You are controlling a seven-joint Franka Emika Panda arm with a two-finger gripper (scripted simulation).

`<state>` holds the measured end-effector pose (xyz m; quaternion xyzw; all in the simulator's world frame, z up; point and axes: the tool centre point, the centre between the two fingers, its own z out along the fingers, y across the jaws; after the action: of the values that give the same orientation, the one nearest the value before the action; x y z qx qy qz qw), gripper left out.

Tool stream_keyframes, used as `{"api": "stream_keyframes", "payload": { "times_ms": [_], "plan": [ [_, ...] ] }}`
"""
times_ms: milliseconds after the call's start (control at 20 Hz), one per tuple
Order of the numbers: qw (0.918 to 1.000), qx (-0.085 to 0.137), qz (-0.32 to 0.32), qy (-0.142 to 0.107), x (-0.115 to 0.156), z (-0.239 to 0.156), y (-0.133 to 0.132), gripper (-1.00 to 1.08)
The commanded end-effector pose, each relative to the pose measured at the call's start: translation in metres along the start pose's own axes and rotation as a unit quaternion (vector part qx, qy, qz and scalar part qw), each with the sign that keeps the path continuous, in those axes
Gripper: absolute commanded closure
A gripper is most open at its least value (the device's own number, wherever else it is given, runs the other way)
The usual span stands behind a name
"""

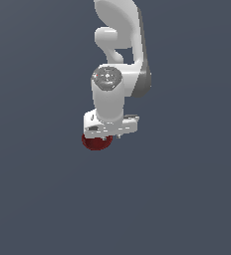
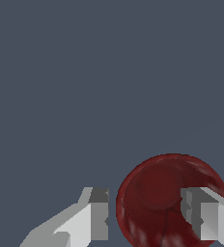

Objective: Pick up the object and move it to a goal position.

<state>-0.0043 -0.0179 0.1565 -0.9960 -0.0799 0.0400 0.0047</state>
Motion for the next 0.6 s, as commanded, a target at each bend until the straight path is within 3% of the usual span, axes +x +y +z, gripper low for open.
{"api": "stream_keyframes", "payload": {
  "times_ms": [0,550],
  "plan": [
    [0.9996,0.001,-0.025,-0.01,0.001,0.004,0.006,-0.2],
    [0.9864,0.016,-0.152,-0.06,0.004,0.026,0.035,-0.2]
  ]
}}
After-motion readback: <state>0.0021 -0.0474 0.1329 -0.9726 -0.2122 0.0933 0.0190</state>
